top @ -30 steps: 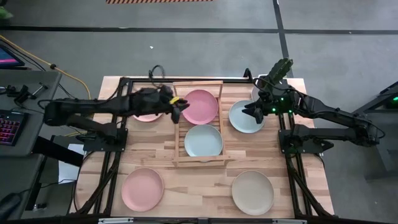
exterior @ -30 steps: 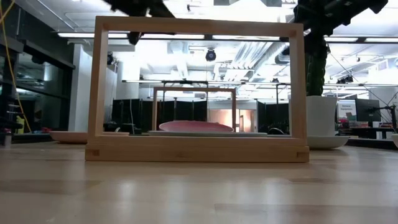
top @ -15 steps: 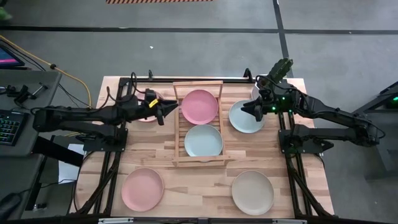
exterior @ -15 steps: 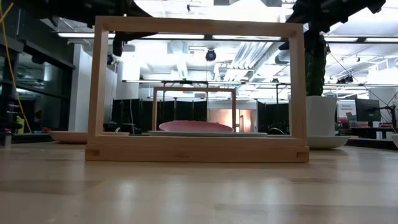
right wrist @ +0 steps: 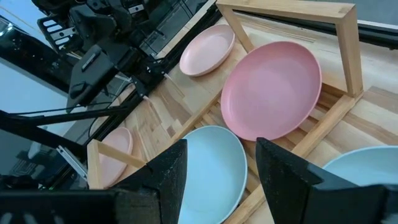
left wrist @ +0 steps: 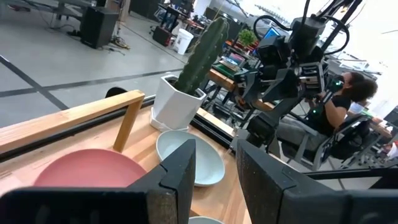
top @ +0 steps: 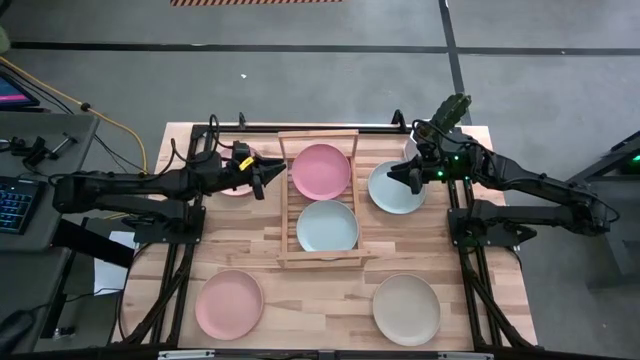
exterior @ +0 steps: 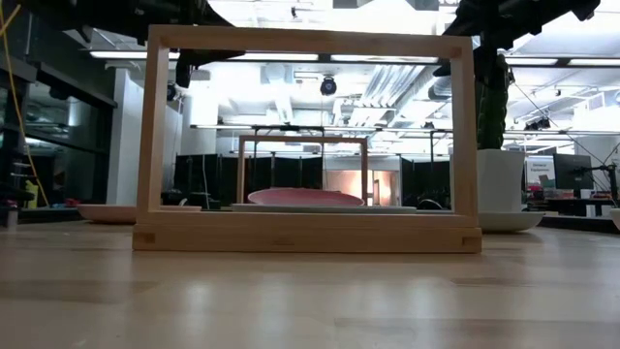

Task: Place and stack plates onto a shelf
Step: Stack the top light pink plate on top of the pink plate on the shelf

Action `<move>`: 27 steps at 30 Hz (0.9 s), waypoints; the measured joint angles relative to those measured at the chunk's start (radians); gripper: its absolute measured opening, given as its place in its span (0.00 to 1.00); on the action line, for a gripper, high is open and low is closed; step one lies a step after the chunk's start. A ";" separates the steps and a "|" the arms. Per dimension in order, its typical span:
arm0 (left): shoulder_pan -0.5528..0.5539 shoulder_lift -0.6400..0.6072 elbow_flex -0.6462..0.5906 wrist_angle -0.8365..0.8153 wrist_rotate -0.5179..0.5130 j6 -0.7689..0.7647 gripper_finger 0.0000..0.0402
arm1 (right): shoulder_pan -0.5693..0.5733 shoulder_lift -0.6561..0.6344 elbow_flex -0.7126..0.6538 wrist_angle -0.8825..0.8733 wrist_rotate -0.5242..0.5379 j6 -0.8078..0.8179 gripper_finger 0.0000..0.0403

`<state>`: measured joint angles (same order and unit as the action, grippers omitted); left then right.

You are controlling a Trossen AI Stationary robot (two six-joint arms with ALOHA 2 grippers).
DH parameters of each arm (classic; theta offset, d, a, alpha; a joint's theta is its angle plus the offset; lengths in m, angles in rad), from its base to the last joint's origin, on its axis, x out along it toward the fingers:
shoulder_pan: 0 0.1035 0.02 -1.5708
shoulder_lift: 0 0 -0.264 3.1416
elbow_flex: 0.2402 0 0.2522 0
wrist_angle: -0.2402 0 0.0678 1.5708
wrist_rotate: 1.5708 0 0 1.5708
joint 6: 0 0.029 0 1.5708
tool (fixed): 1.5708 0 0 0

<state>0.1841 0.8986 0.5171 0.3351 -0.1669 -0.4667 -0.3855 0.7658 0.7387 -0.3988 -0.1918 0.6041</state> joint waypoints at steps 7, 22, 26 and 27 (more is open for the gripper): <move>0.000 0.000 0.000 0.000 0.000 0.042 0.26 | 0.000 0.000 0.000 0.000 0.019 -0.002 0.43; -0.001 0.000 0.000 0.001 0.054 0.063 0.26 | 0.000 0.000 0.000 0.061 0.001 0.120 0.43; -0.001 0.002 0.000 -0.014 0.053 0.075 0.26 | 0.000 0.000 0.000 0.092 0.035 0.121 0.43; -0.001 0.002 0.000 -0.014 0.053 0.099 0.26 | 0.000 0.000 0.000 0.098 0.040 0.119 0.43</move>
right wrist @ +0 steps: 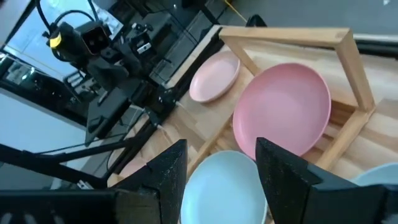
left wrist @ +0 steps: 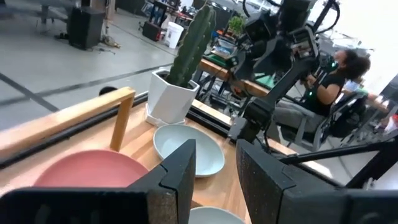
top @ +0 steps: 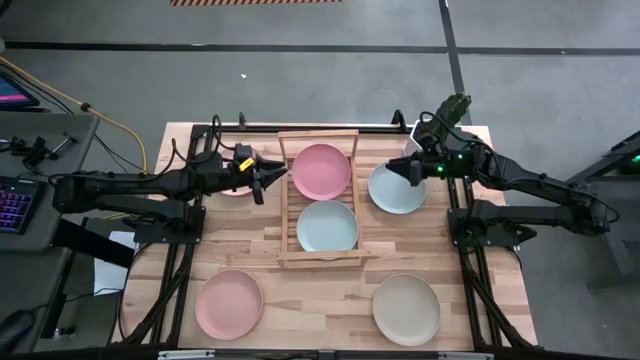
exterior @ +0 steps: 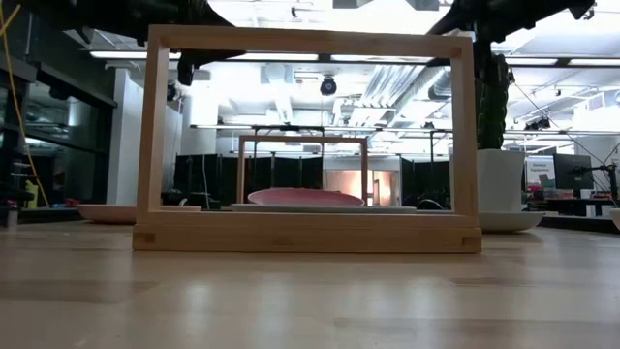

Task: Place and stack plates onto a shelf
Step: Stack the top light pink plate on top of the pink plate on the shelf

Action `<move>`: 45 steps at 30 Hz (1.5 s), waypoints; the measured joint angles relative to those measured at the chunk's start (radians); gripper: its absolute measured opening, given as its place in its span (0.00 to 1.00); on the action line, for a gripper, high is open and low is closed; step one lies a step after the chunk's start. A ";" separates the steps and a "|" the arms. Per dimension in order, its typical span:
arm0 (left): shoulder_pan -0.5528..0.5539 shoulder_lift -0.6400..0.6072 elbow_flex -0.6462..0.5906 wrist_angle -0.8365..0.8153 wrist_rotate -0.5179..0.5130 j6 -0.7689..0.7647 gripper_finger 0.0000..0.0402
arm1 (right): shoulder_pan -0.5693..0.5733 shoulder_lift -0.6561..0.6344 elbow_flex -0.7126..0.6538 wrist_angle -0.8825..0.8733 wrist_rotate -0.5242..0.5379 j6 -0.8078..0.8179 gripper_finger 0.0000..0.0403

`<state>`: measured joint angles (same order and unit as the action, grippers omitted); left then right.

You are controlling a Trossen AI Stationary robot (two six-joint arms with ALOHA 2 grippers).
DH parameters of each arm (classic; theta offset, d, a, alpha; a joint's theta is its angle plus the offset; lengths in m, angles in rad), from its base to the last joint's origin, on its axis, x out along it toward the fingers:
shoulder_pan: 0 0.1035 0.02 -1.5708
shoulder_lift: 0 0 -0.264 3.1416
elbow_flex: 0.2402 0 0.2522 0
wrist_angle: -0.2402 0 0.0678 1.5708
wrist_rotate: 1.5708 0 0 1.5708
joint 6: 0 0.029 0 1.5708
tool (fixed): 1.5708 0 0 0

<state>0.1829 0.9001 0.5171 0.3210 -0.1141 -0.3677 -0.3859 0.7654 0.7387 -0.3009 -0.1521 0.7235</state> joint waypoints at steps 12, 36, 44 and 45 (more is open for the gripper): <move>0.000 -0.001 0.053 -0.244 -0.096 0.201 0.26 | 0.000 0.002 0.000 0.033 0.052 -0.012 0.43; 0.357 0.452 0.153 -1.019 0.194 -0.111 0.26 | 0.000 0.002 0.000 0.029 0.093 -0.008 0.43; 0.359 0.514 0.153 -0.989 0.141 -0.036 0.26 | 0.000 0.002 0.000 0.029 0.092 -0.009 0.43; 0.359 0.507 0.153 -0.987 0.135 -0.029 0.26 | 0.000 0.002 0.000 0.029 0.093 -0.009 0.43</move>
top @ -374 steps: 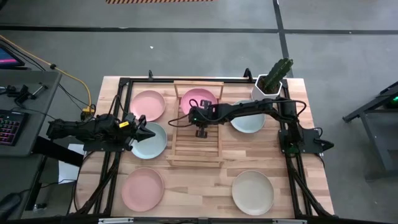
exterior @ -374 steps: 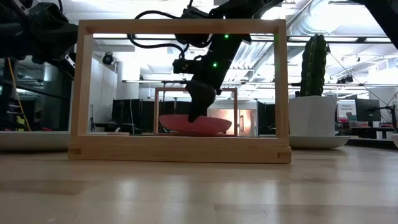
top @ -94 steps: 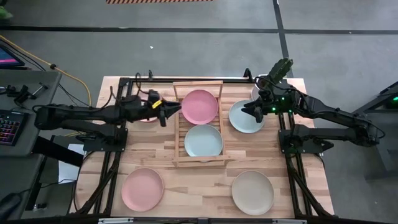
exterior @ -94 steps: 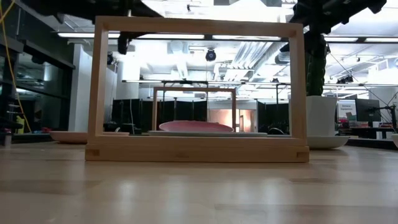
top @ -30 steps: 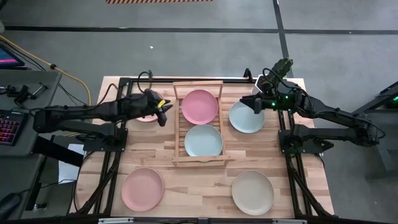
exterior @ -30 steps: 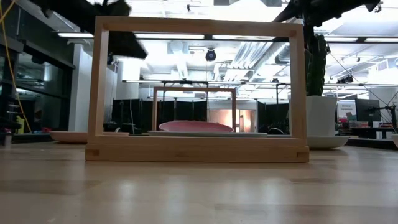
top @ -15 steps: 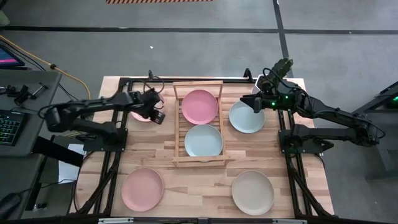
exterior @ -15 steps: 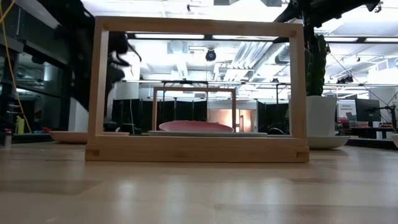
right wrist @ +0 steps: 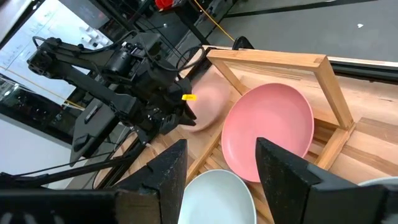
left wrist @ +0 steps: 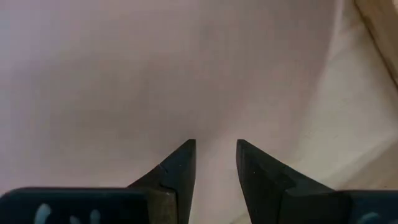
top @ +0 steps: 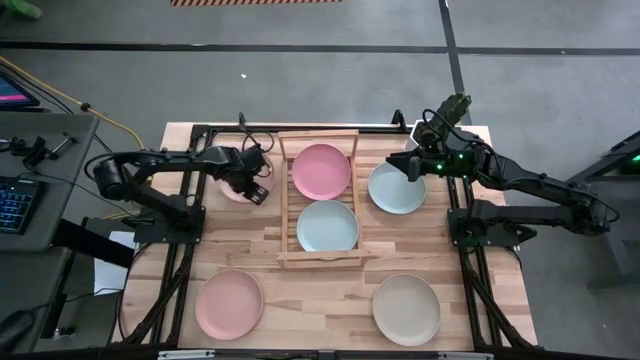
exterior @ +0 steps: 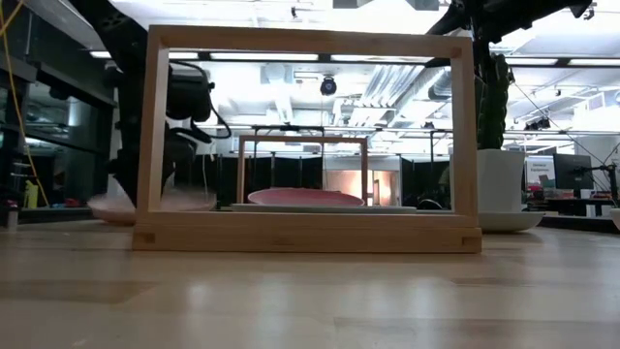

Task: Place and stack plates onto a shelf
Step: Stack the top light pink plate on top of the pink plate on the shelf

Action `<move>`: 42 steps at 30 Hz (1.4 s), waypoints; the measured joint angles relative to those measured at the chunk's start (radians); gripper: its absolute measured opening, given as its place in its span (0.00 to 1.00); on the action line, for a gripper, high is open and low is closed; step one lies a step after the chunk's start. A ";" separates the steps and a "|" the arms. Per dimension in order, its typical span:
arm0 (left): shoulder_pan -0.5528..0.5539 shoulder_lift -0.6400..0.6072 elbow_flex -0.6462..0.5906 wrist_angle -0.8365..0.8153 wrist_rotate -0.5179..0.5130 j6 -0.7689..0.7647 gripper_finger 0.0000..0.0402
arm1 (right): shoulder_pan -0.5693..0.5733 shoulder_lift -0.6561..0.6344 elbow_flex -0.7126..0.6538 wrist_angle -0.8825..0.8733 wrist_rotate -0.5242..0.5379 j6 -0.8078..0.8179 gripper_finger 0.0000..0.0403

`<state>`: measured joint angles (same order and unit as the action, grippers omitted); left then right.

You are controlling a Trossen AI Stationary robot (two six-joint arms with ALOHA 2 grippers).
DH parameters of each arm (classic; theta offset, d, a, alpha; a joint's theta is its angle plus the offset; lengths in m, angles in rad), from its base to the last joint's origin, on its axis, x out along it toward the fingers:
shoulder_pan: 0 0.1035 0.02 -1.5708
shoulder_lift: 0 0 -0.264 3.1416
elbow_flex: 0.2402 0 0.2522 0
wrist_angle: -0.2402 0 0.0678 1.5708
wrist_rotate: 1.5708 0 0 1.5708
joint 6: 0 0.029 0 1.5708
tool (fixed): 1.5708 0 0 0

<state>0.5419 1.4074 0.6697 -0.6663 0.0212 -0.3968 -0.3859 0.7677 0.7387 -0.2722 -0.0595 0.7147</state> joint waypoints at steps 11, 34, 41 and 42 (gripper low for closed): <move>-0.013 -0.017 0.107 0.000 0.016 0.226 0.26 | 0.000 0.000 0.000 0.000 0.000 -0.016 0.43; -0.287 -0.013 0.182 -0.071 -0.090 0.481 0.26 | 0.000 0.000 0.000 -0.101 -0.009 -0.068 0.43; -0.297 -0.014 0.116 -0.069 -0.136 0.458 0.26 | 0.000 0.000 0.000 -0.101 -0.009 -0.068 0.43; -0.297 -0.014 0.110 -0.067 -0.137 0.458 0.26 | 0.000 0.000 0.000 -0.101 -0.009 -0.068 0.43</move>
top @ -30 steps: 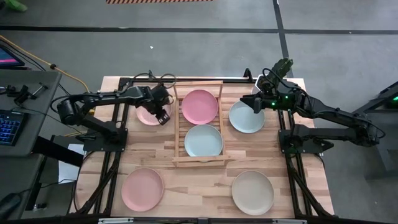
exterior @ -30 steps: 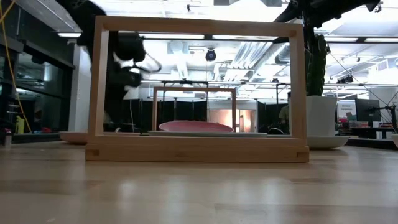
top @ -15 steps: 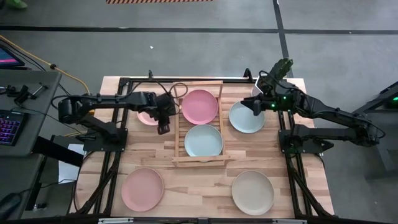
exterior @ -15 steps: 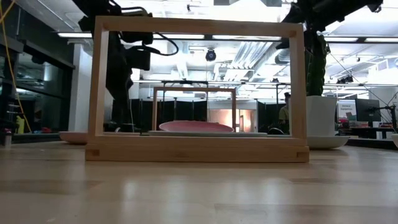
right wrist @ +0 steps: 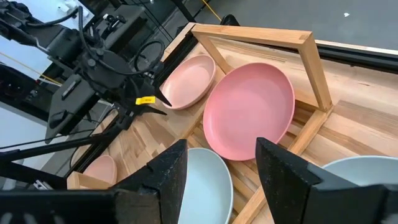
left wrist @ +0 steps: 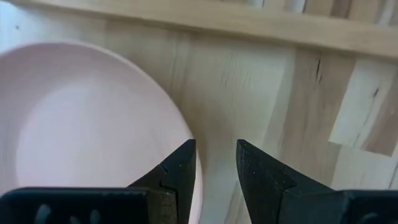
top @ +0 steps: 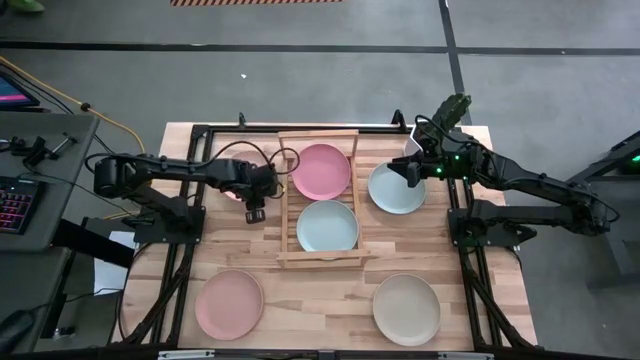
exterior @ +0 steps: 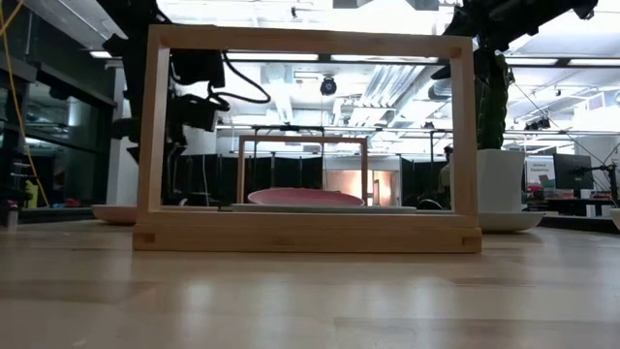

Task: Place and stack plates onto a shelf
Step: Stack the top light pink plate on top of the pink plate on the shelf

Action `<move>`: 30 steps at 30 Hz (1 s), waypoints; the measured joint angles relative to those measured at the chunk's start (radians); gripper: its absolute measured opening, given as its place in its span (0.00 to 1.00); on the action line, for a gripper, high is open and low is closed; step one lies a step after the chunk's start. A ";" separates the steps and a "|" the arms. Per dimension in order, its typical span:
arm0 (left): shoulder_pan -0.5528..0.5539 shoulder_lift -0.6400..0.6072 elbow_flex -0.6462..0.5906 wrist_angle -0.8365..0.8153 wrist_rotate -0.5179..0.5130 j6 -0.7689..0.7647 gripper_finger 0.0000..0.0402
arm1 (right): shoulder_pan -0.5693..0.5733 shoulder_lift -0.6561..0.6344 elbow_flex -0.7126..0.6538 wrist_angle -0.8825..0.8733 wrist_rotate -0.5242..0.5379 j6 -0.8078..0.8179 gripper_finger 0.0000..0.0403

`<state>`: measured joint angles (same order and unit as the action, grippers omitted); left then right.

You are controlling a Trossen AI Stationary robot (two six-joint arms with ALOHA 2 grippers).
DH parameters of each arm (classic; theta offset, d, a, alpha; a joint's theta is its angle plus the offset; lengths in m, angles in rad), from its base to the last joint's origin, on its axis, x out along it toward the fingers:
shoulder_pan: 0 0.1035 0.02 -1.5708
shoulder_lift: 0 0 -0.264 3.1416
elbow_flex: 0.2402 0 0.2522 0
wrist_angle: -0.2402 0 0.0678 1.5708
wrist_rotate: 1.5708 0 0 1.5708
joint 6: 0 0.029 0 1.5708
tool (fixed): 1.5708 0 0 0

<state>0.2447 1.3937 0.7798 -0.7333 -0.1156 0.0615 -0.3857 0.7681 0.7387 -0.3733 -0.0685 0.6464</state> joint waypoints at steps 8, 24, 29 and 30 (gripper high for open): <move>0.000 0.000 -0.066 0.081 -0.052 0.056 0.26 | 0.000 0.000 0.000 0.000 0.000 0.000 0.43; 0.012 0.033 -0.082 0.099 -0.147 0.028 0.26 | 0.000 0.000 0.000 -0.001 0.001 0.000 0.43; 0.010 0.074 -0.082 0.087 -0.146 0.016 0.26 | 0.000 0.000 0.000 -0.001 0.001 0.000 0.43; 0.010 0.083 -0.082 0.084 -0.146 0.010 0.26 | 0.000 0.000 0.000 0.000 0.001 0.000 0.43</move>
<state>0.2546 1.4762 0.6983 -0.6495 -0.2619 0.0710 -0.3855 0.7681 0.7387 -0.3737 -0.0677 0.6468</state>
